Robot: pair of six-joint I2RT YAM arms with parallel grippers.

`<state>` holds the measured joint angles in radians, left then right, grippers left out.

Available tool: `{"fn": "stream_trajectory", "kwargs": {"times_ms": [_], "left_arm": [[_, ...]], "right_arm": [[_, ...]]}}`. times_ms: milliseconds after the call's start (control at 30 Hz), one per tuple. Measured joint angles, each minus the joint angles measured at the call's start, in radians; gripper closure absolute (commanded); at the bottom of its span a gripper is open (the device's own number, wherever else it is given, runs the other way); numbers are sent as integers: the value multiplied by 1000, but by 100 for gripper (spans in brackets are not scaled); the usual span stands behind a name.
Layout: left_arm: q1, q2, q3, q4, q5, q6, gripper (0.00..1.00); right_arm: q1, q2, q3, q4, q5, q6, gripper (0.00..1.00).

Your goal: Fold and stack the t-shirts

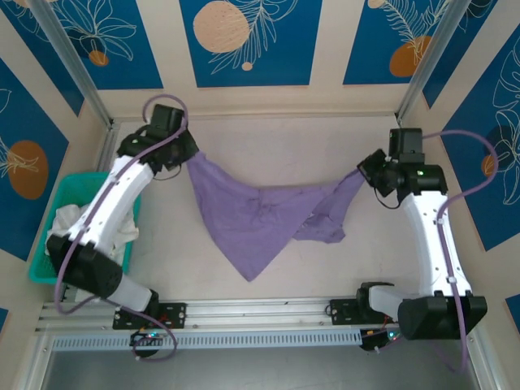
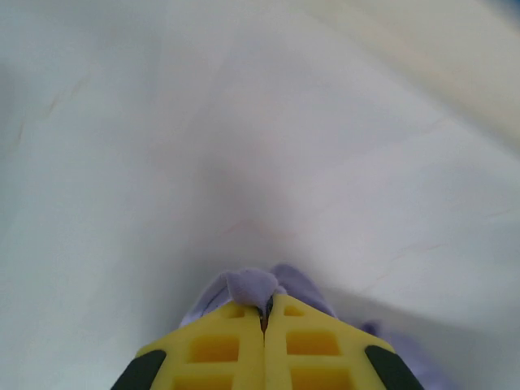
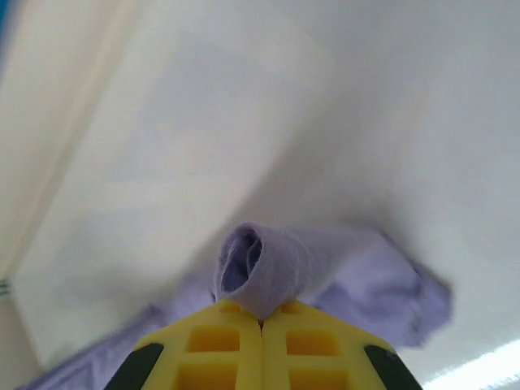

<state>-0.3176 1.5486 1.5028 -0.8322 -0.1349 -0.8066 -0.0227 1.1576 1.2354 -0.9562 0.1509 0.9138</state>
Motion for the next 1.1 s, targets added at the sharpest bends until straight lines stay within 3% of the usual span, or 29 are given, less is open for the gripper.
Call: {"fn": "stream_trajectory", "kwargs": {"times_ms": [67,100,167,300,367,533,633,833,967,1100], "left_arm": [[27,32,-92,-12,8,-5,100],[40,37,-131,-27,11,-7,93],[63,40,-182,-57,13,-5,68],[75,63,-189,-74,54,16,29],[64,67,-189,-83,67,31,20],[-56,20,-194,-126,69,95,24],[-169,-34,-251,-118,159,158,28],[-463,-55,-425,-79,320,319,23],[-646,-46,-489,-30,336,391,24],[-749,9,-494,14,293,442,22]], "right_arm": [[-2,-11,-76,-23,-1,12,100],[-2,-27,-120,-29,-1,23,100],[-2,-70,-192,-39,-3,39,100],[-2,-162,-304,-74,-5,75,100],[-2,-182,-332,-85,-5,84,100],[-2,-188,-349,-82,-5,89,100],[-2,-186,-349,-69,-4,89,100],[4,-126,-345,-39,-2,87,100],[15,-84,-345,-19,-1,85,100],[21,-72,-345,-6,-2,81,100]]}}
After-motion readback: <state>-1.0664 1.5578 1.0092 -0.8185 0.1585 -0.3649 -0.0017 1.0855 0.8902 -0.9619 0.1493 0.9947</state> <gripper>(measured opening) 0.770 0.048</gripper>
